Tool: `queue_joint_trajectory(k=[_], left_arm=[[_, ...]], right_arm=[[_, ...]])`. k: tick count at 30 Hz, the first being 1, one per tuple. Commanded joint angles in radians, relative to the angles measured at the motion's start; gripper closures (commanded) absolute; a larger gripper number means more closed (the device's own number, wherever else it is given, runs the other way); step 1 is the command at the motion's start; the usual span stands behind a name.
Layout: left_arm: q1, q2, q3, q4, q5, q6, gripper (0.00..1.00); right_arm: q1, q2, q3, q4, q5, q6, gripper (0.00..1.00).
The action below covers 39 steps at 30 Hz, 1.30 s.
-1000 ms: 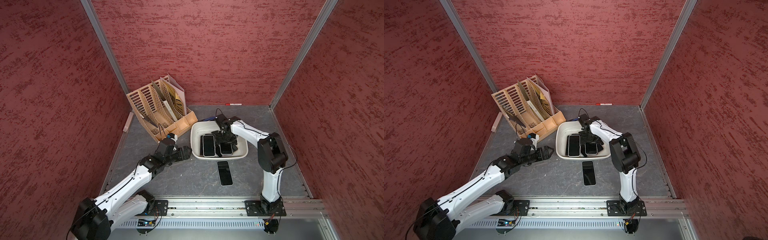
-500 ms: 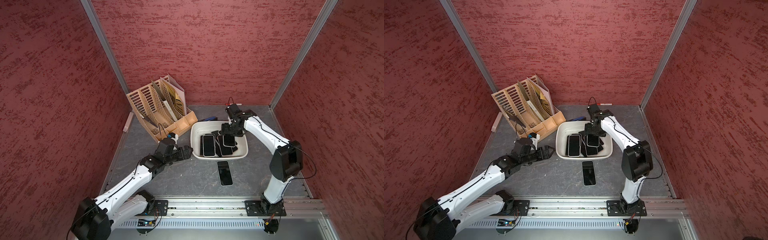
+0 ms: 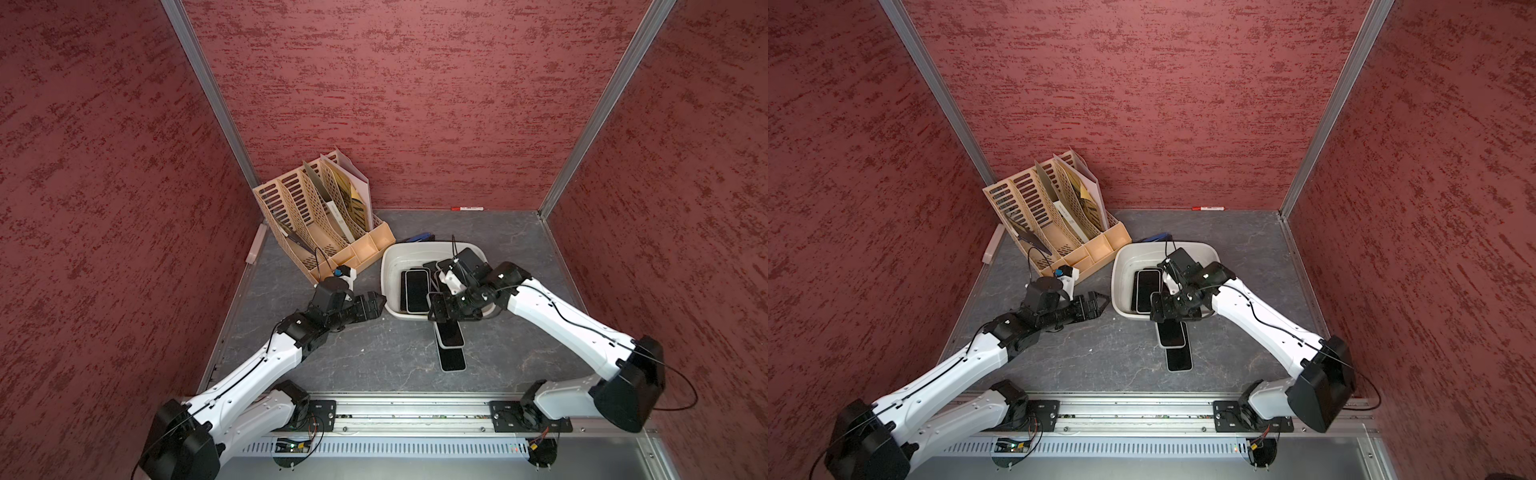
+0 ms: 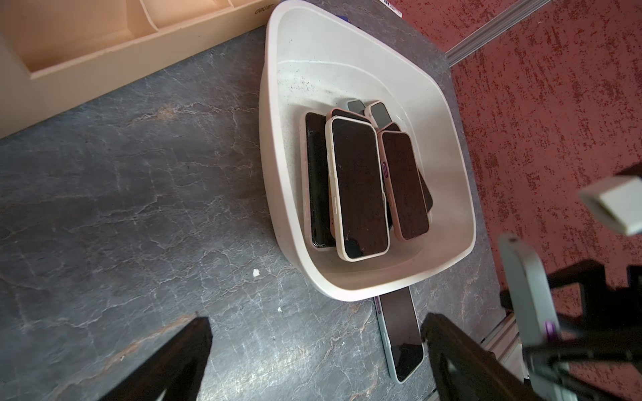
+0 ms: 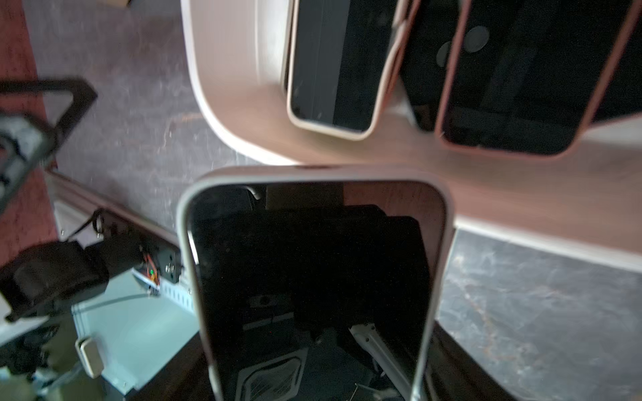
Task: Take the phone out of the storage box
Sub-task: Place the phone at the center of the board.
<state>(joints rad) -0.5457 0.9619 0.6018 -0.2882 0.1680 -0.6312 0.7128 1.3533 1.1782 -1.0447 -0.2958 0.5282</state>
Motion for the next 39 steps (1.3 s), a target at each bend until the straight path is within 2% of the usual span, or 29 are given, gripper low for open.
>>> queue_joint_trajectory(k=[1,5,8,12,17,24,27,30,36,39], left_arm=[[0.009,-0.001,-0.014,0.03,0.026,0.015,0.0],[0.009,-0.006,-0.02,0.022,0.031,0.004,0.0],[0.007,-0.023,-0.026,0.005,0.032,-0.008,0.0],[0.005,-0.051,-0.03,-0.039,0.017,-0.031,0.0],[-0.028,-0.106,-0.048,-0.09,-0.046,-0.094,0.0],[-0.122,-0.133,-0.025,-0.18,-0.165,-0.19,0.0],[-0.167,-0.119,-0.03,-0.173,-0.223,-0.196,0.0],[-0.191,-0.1,-0.051,-0.118,-0.234,-0.2,0.0],[-0.194,-0.044,-0.089,0.0,-0.201,-0.131,0.0],[-0.193,-0.037,-0.044,-0.069,-0.182,-0.085,0.0]], right_arm=[[0.062,-0.044,-0.08,0.066,-0.026,0.084,0.31],[0.156,-0.024,-0.133,0.109,-0.002,0.168,0.31],[0.215,0.032,-0.113,0.095,0.069,0.2,0.31],[0.224,0.088,-0.101,0.094,0.139,0.235,0.31],[0.233,0.145,-0.109,0.155,0.151,0.272,0.31],[0.24,0.245,-0.091,0.252,0.178,0.265,0.3],[0.239,0.272,-0.124,0.317,0.187,0.266,0.3],[0.243,0.314,-0.136,0.359,0.209,0.285,0.3],[0.258,0.384,-0.129,0.398,0.283,0.34,0.3],[0.263,0.424,-0.111,0.376,0.317,0.349,0.29]])
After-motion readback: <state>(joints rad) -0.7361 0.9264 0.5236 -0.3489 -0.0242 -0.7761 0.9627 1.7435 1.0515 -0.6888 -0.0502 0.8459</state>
